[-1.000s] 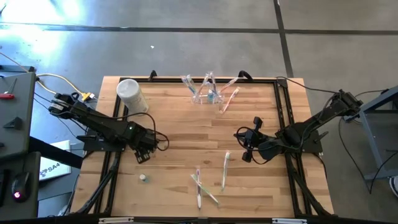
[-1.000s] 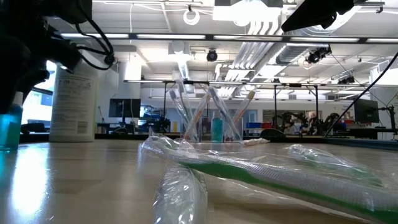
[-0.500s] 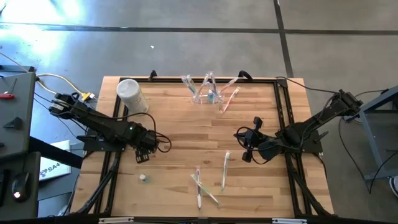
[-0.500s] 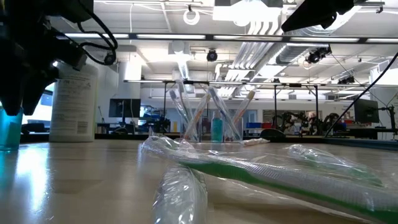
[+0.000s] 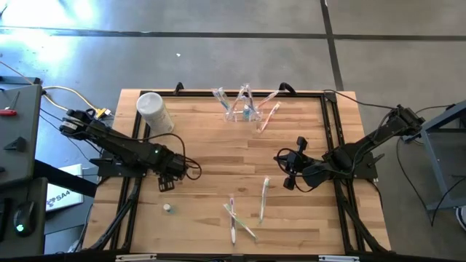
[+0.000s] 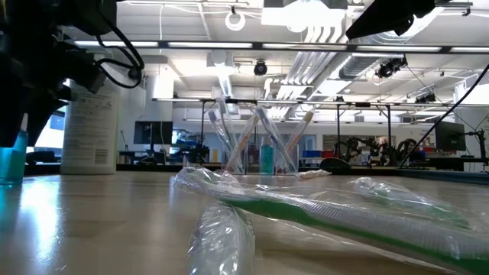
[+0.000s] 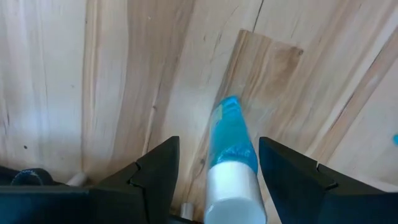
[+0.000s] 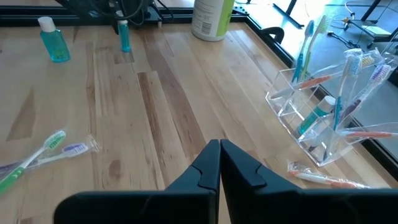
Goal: Pick & Place toothbrushing station
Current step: Put the top mouthwash into the transparent organizer
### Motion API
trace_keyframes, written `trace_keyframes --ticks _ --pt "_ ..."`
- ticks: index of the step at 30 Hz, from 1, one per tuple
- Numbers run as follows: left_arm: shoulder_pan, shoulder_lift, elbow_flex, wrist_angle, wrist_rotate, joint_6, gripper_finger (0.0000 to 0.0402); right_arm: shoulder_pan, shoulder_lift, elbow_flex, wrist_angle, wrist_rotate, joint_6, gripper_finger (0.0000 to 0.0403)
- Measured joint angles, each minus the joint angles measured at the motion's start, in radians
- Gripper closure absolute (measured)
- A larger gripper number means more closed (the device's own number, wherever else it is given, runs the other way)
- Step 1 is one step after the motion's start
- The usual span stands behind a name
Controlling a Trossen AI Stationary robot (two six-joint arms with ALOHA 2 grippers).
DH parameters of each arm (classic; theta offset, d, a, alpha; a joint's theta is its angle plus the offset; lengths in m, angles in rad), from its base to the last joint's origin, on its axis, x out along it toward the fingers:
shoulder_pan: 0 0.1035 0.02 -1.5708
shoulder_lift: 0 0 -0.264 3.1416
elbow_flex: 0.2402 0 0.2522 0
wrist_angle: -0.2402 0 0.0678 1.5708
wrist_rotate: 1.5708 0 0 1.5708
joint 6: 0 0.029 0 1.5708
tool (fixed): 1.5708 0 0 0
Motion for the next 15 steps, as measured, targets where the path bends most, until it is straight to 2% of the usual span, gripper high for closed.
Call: trace_keyframes --ticks 9,15 --pt "0.000 0.053 0.000 0.007 0.000 0.030 0.0191 0.000 0.000 0.000 -0.001 0.000 0.000 0.0400" --pt "0.000 0.078 0.000 0.008 0.003 0.045 0.0246 0.000 0.000 0.000 -0.001 0.000 0.000 0.0400"
